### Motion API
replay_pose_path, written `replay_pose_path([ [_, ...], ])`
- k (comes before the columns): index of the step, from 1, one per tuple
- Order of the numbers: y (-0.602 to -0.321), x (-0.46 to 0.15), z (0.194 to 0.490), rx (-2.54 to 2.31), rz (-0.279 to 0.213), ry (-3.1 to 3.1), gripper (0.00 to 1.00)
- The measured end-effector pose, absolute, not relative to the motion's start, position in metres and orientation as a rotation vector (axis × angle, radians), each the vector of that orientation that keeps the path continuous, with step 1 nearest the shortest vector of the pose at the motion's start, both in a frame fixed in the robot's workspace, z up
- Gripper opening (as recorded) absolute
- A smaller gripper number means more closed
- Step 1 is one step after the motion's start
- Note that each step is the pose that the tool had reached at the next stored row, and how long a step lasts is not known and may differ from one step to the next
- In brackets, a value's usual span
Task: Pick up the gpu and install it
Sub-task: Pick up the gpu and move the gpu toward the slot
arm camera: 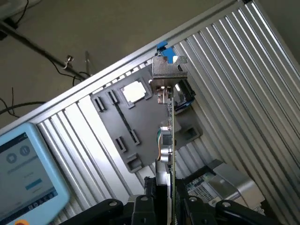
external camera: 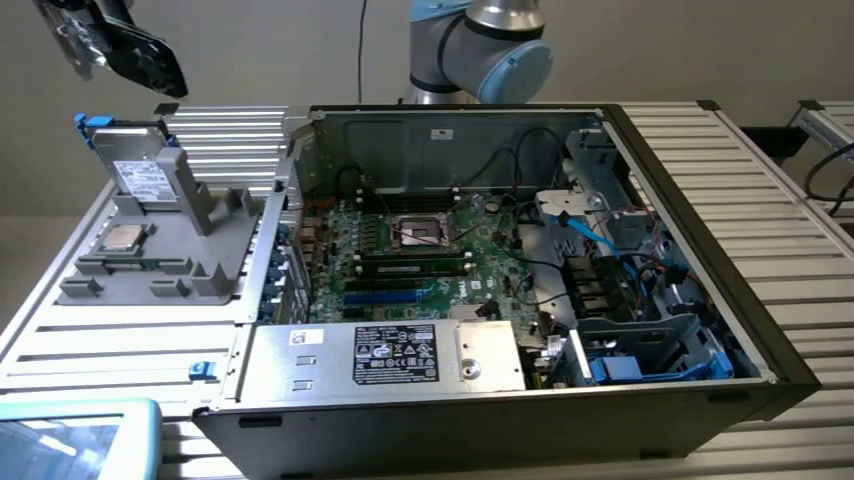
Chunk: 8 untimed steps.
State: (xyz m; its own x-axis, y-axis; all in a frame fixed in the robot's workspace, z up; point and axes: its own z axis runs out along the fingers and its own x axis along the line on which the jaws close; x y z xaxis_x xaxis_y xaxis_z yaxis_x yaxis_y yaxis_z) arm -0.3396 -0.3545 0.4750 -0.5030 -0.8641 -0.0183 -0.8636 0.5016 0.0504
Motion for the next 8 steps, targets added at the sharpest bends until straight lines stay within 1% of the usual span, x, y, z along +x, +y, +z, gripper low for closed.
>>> replay_pose_path([
  [8, -0.3545, -0.3396, 0.4753, 1.753, -0.081, -2.59, 0.27],
])
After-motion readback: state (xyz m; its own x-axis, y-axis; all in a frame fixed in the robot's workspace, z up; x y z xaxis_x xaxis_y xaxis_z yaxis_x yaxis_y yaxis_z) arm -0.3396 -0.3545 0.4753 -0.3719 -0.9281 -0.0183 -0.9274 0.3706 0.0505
